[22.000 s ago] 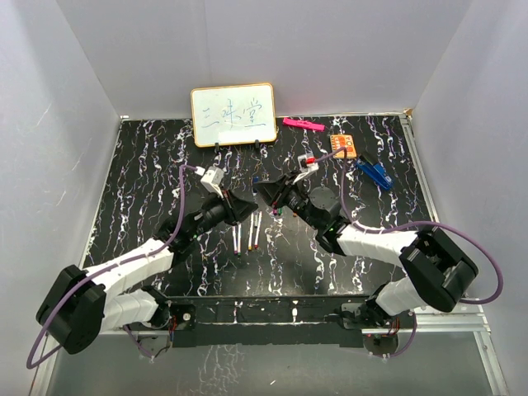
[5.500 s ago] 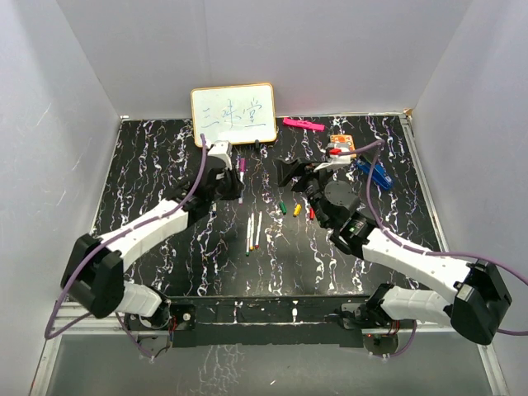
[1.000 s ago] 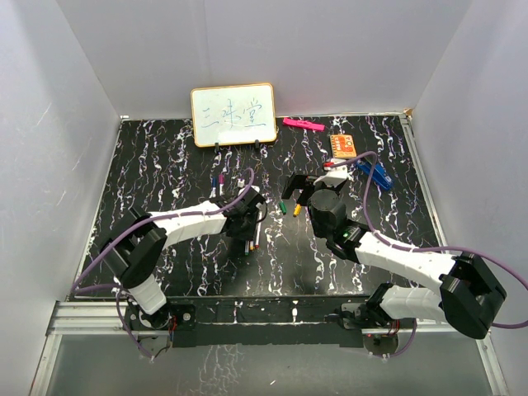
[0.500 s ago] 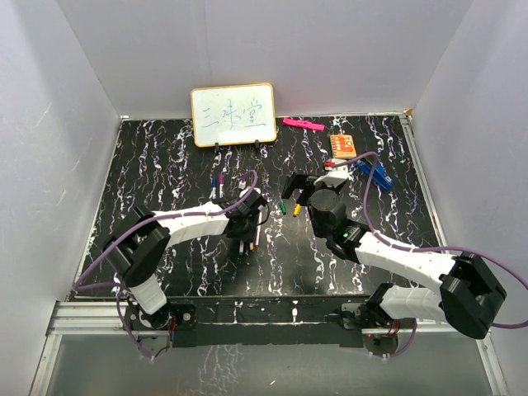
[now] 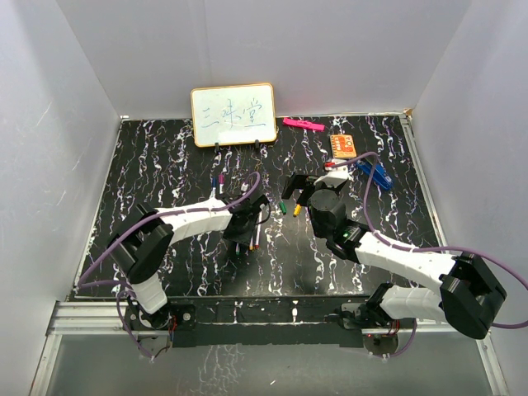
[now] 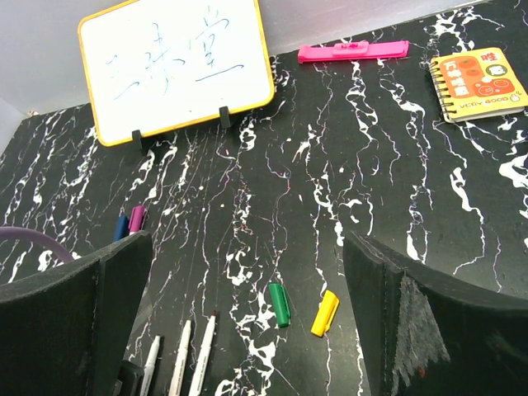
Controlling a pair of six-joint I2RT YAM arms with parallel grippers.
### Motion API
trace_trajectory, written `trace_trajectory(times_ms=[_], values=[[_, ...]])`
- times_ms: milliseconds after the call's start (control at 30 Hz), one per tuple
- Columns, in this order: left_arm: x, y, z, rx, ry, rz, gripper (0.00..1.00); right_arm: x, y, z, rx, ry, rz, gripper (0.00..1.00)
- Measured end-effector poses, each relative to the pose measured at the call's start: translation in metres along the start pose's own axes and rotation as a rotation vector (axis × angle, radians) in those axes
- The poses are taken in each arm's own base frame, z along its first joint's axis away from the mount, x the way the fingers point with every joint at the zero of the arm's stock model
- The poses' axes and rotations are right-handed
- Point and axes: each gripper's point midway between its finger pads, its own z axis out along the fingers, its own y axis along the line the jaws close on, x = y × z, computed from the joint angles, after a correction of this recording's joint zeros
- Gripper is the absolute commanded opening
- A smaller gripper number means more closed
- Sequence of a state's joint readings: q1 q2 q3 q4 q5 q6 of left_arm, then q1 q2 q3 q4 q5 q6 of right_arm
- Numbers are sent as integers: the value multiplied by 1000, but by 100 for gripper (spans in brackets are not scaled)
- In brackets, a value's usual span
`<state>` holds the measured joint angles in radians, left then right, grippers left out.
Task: Insert the pens into the pen caps
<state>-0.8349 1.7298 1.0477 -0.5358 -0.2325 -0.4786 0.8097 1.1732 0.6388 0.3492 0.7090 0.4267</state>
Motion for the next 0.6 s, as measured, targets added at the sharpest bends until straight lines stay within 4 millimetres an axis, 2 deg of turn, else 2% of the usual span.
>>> trace_trajectory(times_ms=[600], values=[[0, 1, 4, 90, 66, -1, 35, 2, -2, 0, 6, 6, -7, 98]])
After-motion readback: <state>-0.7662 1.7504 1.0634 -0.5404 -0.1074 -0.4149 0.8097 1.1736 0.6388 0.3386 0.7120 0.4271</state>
